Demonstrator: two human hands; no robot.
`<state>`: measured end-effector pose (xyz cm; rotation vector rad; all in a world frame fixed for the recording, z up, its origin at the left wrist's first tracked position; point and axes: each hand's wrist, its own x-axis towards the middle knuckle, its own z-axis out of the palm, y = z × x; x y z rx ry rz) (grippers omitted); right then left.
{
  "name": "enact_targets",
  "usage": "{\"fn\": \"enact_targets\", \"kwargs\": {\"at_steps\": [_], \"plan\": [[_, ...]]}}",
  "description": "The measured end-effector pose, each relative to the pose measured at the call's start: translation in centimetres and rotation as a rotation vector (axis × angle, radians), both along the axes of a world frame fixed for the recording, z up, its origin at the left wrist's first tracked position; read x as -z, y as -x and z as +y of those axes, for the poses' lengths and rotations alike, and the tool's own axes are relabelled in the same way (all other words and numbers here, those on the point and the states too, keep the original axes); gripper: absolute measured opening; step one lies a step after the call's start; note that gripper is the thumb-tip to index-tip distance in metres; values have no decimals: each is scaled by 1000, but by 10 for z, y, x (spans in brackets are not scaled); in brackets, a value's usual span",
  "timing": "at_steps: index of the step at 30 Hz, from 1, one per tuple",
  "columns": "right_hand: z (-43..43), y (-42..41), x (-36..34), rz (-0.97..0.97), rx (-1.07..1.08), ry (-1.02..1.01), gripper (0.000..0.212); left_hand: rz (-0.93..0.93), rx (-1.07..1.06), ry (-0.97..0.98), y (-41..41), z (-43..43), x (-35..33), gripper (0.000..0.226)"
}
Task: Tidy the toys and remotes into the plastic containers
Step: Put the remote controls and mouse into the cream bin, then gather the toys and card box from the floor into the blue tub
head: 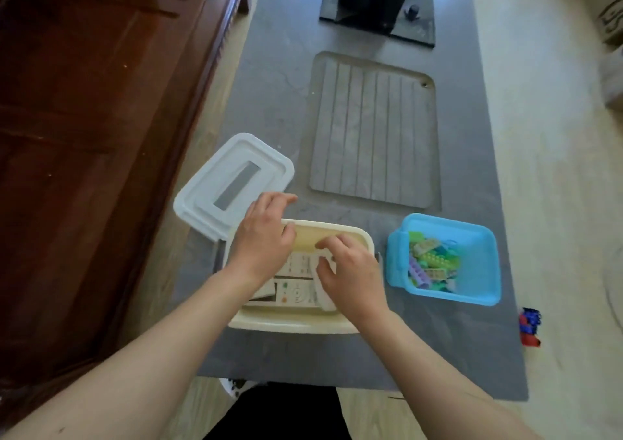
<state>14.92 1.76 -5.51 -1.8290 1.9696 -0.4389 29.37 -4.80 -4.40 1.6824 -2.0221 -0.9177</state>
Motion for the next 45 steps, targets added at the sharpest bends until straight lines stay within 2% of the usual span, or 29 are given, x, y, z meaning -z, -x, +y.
{"fn": "enact_targets", "kwargs": {"at_steps": [4, 8, 14, 18, 20, 24, 26, 28, 30, 34, 37, 45], "plan": [[16, 76, -24, 62, 240, 48, 17, 145, 103, 3, 81, 12, -14, 43], [41, 140, -26, 121, 388, 5, 14, 191, 171, -112, 144, 30, -14, 50], [63, 193, -12, 96, 479, -54, 22, -9, 130, -390, 204, 34, 19, 65], [87, 246, -9, 34, 458, -30, 23, -164, -19, -424, 247, 40, 38, 77], [99, 277, -8, -1, 454, -13, 23, -187, -107, -408, 269, 51, 46, 72], [134, 346, -1, -51, 494, 9, 25, -52, -190, -529, 337, 96, 58, 28], [158, 389, 0, -78, 523, 18, 26, 92, -270, -601, 387, 127, 64, 19], [180, 426, 0, -76, 569, 39, 26, 223, -323, -644, 429, 152, 66, 19], [205, 463, 0, -64, 631, 49, 27, 292, -282, -672, 469, 175, 66, 19], [258, 529, 8, -39, 739, 8, 25, 286, -125, -669, 538, 216, 71, 22], [286, 557, 18, -53, 823, -9, 24, 263, -103, -676, 572, 232, 82, 25], [325, 622, 49, -87, 861, -89, 18, 339, -331, -720, 642, 259, 122, 29]]}}
